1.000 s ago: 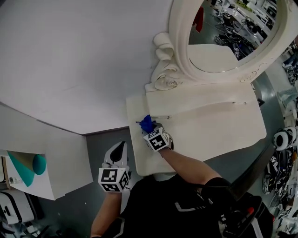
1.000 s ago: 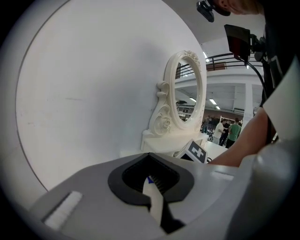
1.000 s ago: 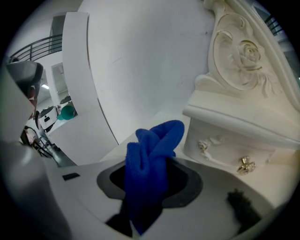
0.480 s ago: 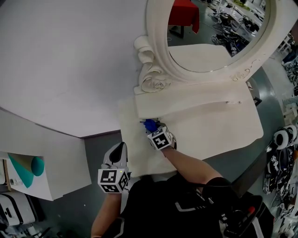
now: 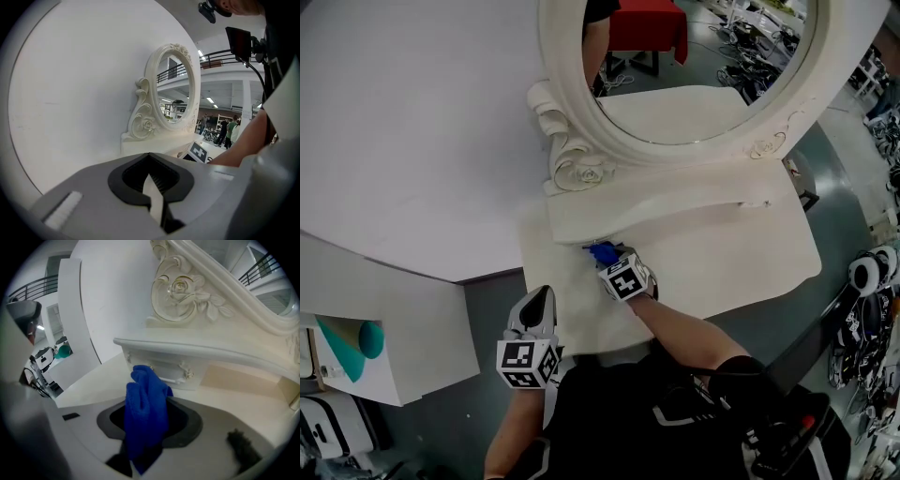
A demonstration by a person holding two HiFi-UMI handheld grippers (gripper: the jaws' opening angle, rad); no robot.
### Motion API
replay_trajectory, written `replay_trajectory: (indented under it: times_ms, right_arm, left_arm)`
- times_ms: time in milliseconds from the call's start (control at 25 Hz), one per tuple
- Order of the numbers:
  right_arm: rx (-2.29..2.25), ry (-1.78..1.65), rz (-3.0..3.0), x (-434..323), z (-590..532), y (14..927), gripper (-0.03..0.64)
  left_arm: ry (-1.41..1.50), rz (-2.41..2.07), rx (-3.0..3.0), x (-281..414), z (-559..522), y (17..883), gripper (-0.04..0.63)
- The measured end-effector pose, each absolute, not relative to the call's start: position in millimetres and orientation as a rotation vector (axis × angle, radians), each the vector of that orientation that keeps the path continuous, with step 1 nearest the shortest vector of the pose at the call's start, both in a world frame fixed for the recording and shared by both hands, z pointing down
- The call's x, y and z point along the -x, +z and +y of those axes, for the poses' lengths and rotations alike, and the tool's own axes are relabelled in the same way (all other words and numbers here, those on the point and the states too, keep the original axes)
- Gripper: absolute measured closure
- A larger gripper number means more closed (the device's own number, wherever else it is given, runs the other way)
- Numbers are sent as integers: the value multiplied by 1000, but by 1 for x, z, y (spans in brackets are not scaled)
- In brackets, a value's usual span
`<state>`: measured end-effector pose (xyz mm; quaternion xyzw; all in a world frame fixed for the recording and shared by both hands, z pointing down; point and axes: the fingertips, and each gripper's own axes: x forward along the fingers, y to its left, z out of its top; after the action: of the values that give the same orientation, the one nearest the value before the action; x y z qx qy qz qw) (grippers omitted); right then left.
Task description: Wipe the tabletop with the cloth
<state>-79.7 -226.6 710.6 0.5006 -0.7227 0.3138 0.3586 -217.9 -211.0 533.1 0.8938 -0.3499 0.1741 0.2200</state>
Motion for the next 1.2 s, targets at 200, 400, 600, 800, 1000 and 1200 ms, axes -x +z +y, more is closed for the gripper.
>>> replay_trajectory:
  times_ms: [200,400,600,800,1000,1200]
  right_arm:
    - [-1330,827,-1849,48,-223,710,459]
    - [-1350,831,-1836,20,-219,709,459]
    - [-1362,834,-1838,-4,-214,706,459]
    - [-1373,839,-1830,-30,-206,704,459]
    - [-1395,843,-1814,-59,-198,702,459]
    - [-1414,845,-1807,-87,-191,700,459]
  left_arm:
    - [489,-955,-2484,195,-206,528,588]
    - [491,-943,-2499,173,-204,525,588]
    - [487,-940,-2504,150,-198,521,588]
    - [486,-934,-2508,127,-190,517,588]
    - [485,-923,-2516,105,-183,514,588]
    - [493,-910,-2527,82,-178,511,588]
